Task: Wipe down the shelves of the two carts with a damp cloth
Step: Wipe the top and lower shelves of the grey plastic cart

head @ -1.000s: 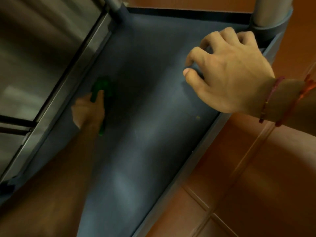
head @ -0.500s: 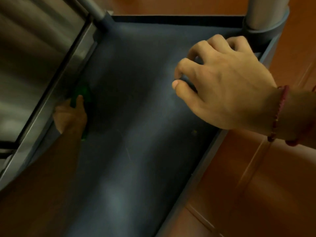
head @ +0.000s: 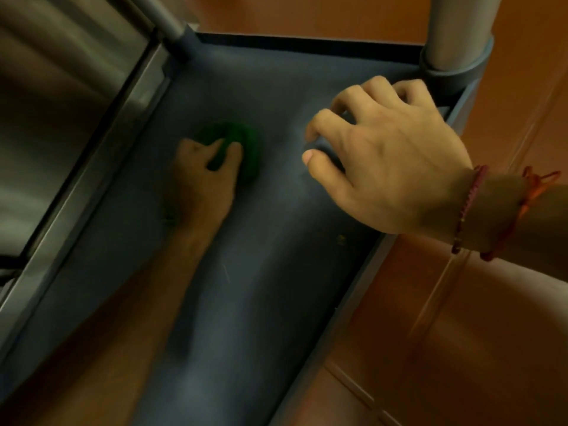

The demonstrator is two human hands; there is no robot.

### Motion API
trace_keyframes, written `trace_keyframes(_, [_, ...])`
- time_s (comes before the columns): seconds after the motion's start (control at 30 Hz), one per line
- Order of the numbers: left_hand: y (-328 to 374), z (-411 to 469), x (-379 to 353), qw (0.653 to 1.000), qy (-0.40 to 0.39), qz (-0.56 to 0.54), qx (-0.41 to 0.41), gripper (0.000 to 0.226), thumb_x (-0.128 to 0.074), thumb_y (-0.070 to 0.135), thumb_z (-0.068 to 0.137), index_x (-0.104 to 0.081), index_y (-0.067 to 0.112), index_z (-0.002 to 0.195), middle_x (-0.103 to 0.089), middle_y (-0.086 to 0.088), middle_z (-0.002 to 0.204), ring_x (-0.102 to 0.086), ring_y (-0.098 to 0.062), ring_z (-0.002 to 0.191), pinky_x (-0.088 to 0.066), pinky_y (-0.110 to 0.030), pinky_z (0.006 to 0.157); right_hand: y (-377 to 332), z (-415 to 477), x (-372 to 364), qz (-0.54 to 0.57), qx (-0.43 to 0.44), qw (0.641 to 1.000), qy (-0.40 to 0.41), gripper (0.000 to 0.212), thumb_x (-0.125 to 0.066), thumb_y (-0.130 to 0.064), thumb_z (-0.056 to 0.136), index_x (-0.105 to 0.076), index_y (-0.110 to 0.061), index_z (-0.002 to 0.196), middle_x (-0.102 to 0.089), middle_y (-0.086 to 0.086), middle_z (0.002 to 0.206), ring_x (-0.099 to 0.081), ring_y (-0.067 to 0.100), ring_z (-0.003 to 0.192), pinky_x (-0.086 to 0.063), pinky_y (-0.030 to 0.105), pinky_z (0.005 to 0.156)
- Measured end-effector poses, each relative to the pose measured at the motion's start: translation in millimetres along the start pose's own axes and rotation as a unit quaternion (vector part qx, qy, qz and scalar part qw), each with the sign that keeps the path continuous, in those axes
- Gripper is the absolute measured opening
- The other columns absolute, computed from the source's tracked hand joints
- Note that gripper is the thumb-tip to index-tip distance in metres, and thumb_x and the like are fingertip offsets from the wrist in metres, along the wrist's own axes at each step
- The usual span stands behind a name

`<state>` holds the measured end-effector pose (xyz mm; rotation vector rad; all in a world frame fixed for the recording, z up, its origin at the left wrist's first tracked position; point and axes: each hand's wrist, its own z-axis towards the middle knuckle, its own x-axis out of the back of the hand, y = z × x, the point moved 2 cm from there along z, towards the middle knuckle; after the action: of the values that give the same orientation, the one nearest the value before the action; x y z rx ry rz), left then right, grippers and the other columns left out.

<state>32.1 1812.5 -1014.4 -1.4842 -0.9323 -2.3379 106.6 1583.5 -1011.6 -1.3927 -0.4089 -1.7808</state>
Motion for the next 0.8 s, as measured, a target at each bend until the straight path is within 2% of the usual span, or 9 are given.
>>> trace_keyframes(0.1, [4, -8, 0, 0.998, -0.013, -0.02, -0.051, 0.026, -0.067, 0.04, 0.088, -0.071, 0.014, 0.085, -0.053, -0.007, 0.087, -0.057, -0.025, 0.079, -0.045, -0.034, 0.069, 0, 1, 0, 0.005, -0.004, 1.0, -0.006, 0.055, -0.018, -0.052, 0.097, -0.059, -0.019, 0.116, -0.059, 0.013, 0.113, -0.052, 0.036, 0.104, -0.037, 0.054, 0.093])
trace_keyframes(0.17, [-8, 5, 1, 0.999, -0.013, -0.019, -0.035, 0.029, -0.065, 0.041, 0.088, -0.073, 0.013, 0.091, -0.056, -0.011, 0.091, -0.06, -0.03, 0.084, -0.048, -0.037, 0.074, 1, 2, -1, 0.004, -0.004, 1.0, -0.009, 0.057, -0.018, -0.053, 0.097, -0.059, -0.019, 0.116, -0.059, 0.013, 0.113, -0.052, 0.035, 0.105, -0.037, 0.054, 0.093])
trace_keyframes(0.3, [-57, 38, 20, 0.986, 0.054, 0.11, 0.109, 0.047, -0.057, 0.045, 0.095, -0.067, 0.011, 0.126, -0.063, -0.022, 0.123, -0.06, -0.035, 0.114, -0.045, -0.036, 0.096, 1, 1, 0, 0.002, -0.008, 1.0, -0.009, 0.057, -0.017, -0.054, 0.097, -0.059, -0.021, 0.116, -0.059, 0.012, 0.113, -0.052, 0.034, 0.105, -0.037, 0.053, 0.093])
trace_keyframes(0.37, [-71, 42, 28, 0.976, 0.067, 0.111, 0.174, 0.049, -0.055, 0.044, 0.097, -0.063, 0.011, 0.132, -0.063, -0.021, 0.128, -0.059, -0.034, 0.119, -0.045, -0.036, 0.099, -1, 1, -2, 0.004, -0.009, 1.0, -0.006, 0.056, -0.018, -0.055, 0.097, -0.059, -0.021, 0.115, -0.058, 0.011, 0.111, -0.052, 0.034, 0.104, -0.037, 0.051, 0.092])
trace_keyframes(0.43, [-66, 40, 24, 0.977, 0.068, 0.102, 0.176, 0.047, -0.055, 0.042, 0.098, -0.063, 0.01, 0.131, -0.064, -0.022, 0.127, -0.06, -0.034, 0.118, -0.045, -0.037, 0.099, 1, 1, -2, 0.006, -0.011, 1.0, -0.003, 0.055, -0.019, -0.055, 0.097, -0.059, -0.022, 0.114, -0.059, 0.01, 0.111, -0.051, 0.033, 0.104, -0.037, 0.051, 0.092])
trace_keyframes(0.53, [-44, 21, 20, 0.986, 0.053, 0.093, 0.124, 0.047, -0.058, 0.042, 0.096, -0.065, 0.007, 0.127, -0.063, -0.024, 0.124, -0.058, -0.038, 0.116, -0.042, -0.039, 0.099, 1, 1, -1, 0.012, -0.015, 1.0, 0.004, 0.056, -0.02, -0.055, 0.098, -0.059, -0.02, 0.117, -0.059, 0.011, 0.112, -0.052, 0.034, 0.103, -0.037, 0.051, 0.092])
trace_keyframes(0.6, [-24, -4, 15, 0.996, 0.021, 0.057, 0.071, 0.047, -0.062, 0.043, 0.093, -0.069, 0.006, 0.12, -0.064, -0.022, 0.114, -0.059, -0.038, 0.107, -0.044, -0.041, 0.092, 0, 1, -1, 0.015, -0.017, 1.0, 0.005, 0.057, -0.018, -0.055, 0.098, -0.057, -0.019, 0.119, -0.059, 0.011, 0.112, -0.052, 0.034, 0.103, -0.037, 0.052, 0.093])
trace_keyframes(0.7, [11, -56, 12, 0.999, -0.042, 0.003, 0.009, 0.05, -0.058, 0.052, 0.084, -0.073, 0.015, 0.114, -0.058, -0.008, 0.093, -0.058, -0.026, 0.086, -0.047, -0.034, 0.076, -1, 1, 1, 0.023, -0.017, 1.0, -0.005, 0.061, -0.016, -0.057, 0.099, -0.056, -0.017, 0.122, -0.059, 0.012, 0.113, -0.052, 0.036, 0.104, -0.036, 0.053, 0.093])
trace_keyframes(0.8, [48, -106, 19, 0.989, -0.067, -0.059, -0.118, 0.041, -0.059, 0.044, 0.086, -0.078, 0.013, 0.106, -0.039, 0.007, 0.073, -0.04, -0.007, 0.062, -0.033, -0.02, 0.056, -1, 1, 2, 0.025, -0.018, 1.0, 0.002, 0.062, -0.016, -0.059, 0.099, -0.056, -0.017, 0.123, -0.06, 0.013, 0.112, -0.052, 0.037, 0.103, -0.036, 0.052, 0.093])
